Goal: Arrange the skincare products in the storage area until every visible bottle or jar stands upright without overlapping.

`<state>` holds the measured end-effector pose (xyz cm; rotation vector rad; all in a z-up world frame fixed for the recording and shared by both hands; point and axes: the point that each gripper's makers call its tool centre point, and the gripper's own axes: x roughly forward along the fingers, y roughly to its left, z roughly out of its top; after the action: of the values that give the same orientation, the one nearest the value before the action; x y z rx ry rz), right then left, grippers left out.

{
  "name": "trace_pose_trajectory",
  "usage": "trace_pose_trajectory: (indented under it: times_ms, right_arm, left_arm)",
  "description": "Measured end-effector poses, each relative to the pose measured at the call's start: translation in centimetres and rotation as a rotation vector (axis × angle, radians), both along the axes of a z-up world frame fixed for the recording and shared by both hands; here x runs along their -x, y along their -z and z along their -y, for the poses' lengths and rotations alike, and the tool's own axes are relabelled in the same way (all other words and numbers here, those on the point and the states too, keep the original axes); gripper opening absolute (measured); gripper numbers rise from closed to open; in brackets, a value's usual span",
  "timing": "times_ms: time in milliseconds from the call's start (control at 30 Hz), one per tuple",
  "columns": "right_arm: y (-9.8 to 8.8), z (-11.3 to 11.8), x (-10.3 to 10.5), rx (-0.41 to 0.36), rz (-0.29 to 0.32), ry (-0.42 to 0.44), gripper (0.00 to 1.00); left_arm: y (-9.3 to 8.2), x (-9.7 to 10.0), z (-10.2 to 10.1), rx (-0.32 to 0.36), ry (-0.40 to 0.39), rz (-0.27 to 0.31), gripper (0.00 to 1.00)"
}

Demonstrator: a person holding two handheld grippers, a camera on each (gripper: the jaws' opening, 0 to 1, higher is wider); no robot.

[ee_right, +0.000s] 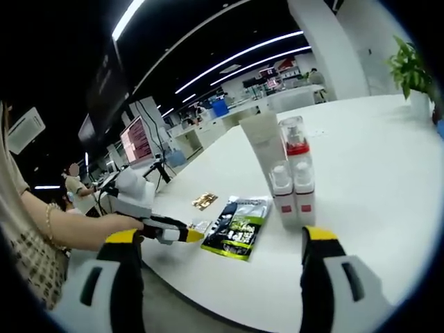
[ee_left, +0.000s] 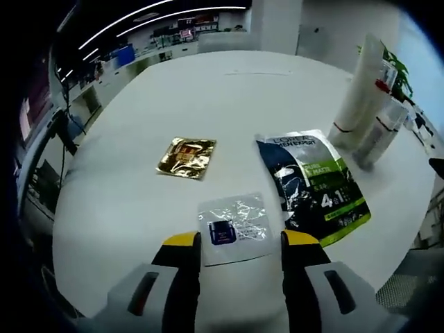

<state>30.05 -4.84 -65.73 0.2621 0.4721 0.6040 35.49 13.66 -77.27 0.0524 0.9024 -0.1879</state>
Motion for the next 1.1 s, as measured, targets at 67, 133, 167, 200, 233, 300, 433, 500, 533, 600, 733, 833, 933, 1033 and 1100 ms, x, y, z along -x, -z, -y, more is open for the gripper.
trace_pose_trajectory:
  times_ms: [67, 133, 167, 200, 233, 300, 433, 500, 533, 600, 733, 833, 933, 1033, 1100]
  right_arm:
    - [-0.1, 0.0, 0.0, 0.002, 0.004, 0.001, 0.96]
    - [-0.1, 0.1, 0.0, 0.001, 0.004, 0.003, 0.96]
    - [-0.1, 0.0, 0.0, 0.001, 0.005, 0.002, 0.96]
    - [-0.1, 0.0, 0.0, 0.003, 0.007, 0.002, 0.96]
    - [-0.2, 0.0, 0.0, 0.006, 0.011, 0.000, 0.96]
    - [-0.2, -0.1, 0.0, 0.010, 0.014, -0.002, 0.96]
    - [-0.3, -0.1, 0.1, 0.013, 0.023, -0.002, 0.96]
    - [-0.4, -0.1, 0.1, 0.015, 0.027, -0.002, 0.97]
    - [-0.4, -0.1, 0.1, 0.017, 0.029, -0.001, 0.97]
    - [-0.4, 0.0, 0.1, 0.022, 0.035, 0.001, 0.97]
    - [-0.4, 0.0, 0.2, 0.025, 0.035, 0.004, 0.98]
    - [-0.5, 0.0, 0.3, 0.031, 0.039, 0.001, 0.98]
    - [-0.3, -0.2, 0.3, 0.039, 0.036, -0.008, 0.98]
    - [-0.2, -0.3, 0.4, 0.048, 0.036, -0.016, 0.98]
    - [-0.2, -0.2, 0.4, 0.052, 0.036, -0.015, 0.98]
  left_arm:
    - [-0.2, 0.1, 0.0, 0.008, 0.003, 0.006, 0.44]
    - [-0.4, 0.3, 0.0, 0.017, 0.008, 0.009, 0.45]
    - [-0.5, 0.4, -0.1, 0.019, 0.013, 0.011, 0.46]
    - [-0.6, 0.5, -0.1, 0.022, 0.017, 0.012, 0.48]
    - [-0.9, 0.6, -0.1, 0.033, 0.021, 0.017, 0.49]
    - [-1.3, 0.8, -0.1, 0.050, 0.034, 0.027, 0.53]
    - [-2.7, 1.0, 0.0, 0.100, 0.084, 0.070, 0.59]
    - [-3.1, 1.0, -0.2, 0.112, 0.104, 0.089, 0.61]
    - [-3.7, 1.2, -0.2, 0.128, 0.122, 0.098, 0.63]
    - [-4.4, 1.4, -0.2, 0.156, 0.134, 0.117, 0.68]
    - [-5.8, 2.1, -0.7, 0.174, 0.188, 0.162, 0.72]
    - [-6.9, 2.7, -1.0, 0.189, 0.236, 0.197, 0.76]
    - [-7.7, 3.3, -1.6, 0.211, 0.250, 0.212, 0.78]
    - [-8.0, 3.9, -2.4, 0.219, 0.259, 0.216, 0.80]
    - [-8.1, 4.3, -2.9, 0.220, 0.270, 0.219, 0.81]
